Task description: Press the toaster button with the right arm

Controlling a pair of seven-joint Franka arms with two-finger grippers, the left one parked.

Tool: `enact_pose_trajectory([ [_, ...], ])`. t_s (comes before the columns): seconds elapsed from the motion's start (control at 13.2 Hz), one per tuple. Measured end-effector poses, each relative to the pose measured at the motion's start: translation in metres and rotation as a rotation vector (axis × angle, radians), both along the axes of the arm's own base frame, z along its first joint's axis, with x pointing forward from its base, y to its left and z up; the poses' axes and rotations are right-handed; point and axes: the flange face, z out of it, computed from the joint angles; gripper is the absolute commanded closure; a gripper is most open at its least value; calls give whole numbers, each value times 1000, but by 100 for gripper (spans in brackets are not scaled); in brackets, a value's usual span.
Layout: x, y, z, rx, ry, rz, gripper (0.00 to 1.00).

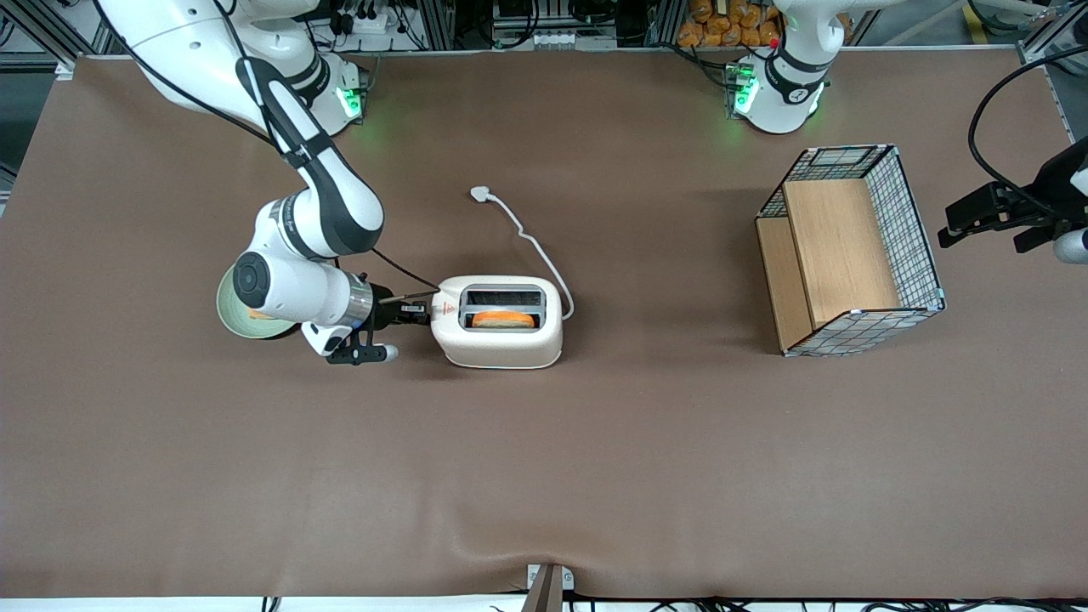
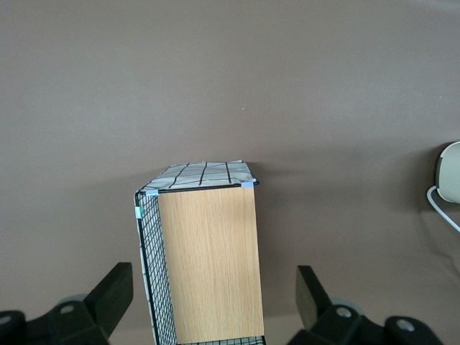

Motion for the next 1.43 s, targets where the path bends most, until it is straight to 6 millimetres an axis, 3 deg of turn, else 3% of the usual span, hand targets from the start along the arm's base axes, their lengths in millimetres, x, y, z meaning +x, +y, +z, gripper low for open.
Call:
enact_pose_trajectory([
  [0.75,2,0,7,4,4,8,100],
  [0.98,9,-9,39,16,-6,10,100],
  [1.36,4,-35,116,25,-8,22,99],
  [1.43,2,-42,130,24,-4,23,84],
])
